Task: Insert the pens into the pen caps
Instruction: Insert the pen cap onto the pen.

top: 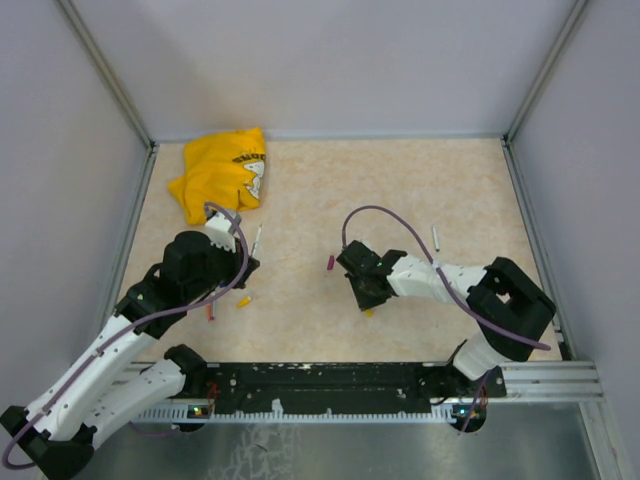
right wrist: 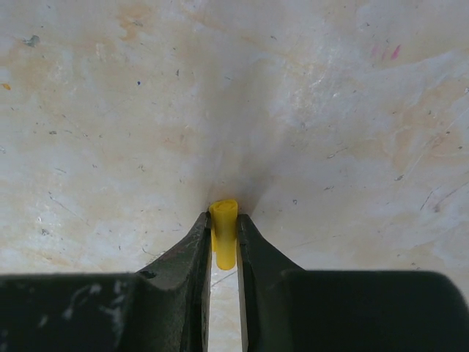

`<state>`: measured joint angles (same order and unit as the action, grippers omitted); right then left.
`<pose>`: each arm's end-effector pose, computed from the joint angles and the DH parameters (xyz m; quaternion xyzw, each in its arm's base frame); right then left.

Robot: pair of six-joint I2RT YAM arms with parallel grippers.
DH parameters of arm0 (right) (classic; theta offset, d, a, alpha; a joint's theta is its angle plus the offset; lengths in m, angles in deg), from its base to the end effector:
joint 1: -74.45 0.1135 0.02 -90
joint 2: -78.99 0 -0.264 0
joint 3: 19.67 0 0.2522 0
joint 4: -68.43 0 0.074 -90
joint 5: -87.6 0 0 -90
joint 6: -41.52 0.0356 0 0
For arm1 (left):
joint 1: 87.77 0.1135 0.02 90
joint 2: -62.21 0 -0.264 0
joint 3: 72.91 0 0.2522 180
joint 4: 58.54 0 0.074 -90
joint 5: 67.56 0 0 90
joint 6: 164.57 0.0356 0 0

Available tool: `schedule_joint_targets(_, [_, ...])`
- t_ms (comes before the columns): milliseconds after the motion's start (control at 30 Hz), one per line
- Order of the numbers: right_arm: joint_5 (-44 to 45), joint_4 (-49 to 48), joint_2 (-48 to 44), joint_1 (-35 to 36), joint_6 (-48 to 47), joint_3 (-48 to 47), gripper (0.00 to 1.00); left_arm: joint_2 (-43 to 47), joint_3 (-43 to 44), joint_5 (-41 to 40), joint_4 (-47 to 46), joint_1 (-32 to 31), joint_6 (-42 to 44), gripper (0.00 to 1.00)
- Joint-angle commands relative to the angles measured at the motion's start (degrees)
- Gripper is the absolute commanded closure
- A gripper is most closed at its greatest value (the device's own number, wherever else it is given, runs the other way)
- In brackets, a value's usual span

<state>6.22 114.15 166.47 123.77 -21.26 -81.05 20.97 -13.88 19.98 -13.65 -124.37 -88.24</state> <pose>0.1794 0.2005 0.1625 -0.1771 0.9687 0.0393 0.1696 0.1287 -0.0937 0.3147 0.1586 0.8381 -0.2050 0.4800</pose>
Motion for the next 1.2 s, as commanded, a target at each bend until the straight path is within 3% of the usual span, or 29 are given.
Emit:
schedule_joint_targets(0, [-0.41, 0.38, -0.36, -0.43, 0.75, -1.31, 0.93, 0.14, -0.23, -0.54, -1.58, 0.12, -0.30, 1.00])
schedule_joint_targets(67, [-0.05, 0.01, -1.84, -0.48, 1.14, -0.96, 1.00, -0.03, -0.19, -0.37, -1.54, 0.12, -0.38, 1.00])
schedule_joint_targets(467, [3.72, -8.28, -18.70, -1.46, 3.81, 3.72, 1.00, 0.16, 0.59, 4.75, -2.51, 0.12, -0.94, 1.00])
schedule_joint_targets(833, [6.69, -18.75, -32.72, -2.19, 8.37, 8.09, 1.00, 1.79, 0.01, 4.34, -5.56, 0.12, -3.12, 1.00])
schedule_joint_targets(1167, [6.77, -30.09, -45.35, -2.30, 13.19, 13.64, 1.00, 0.32, -4.30, 19.00, -18.07, 0.12, -5.22, 1.00])
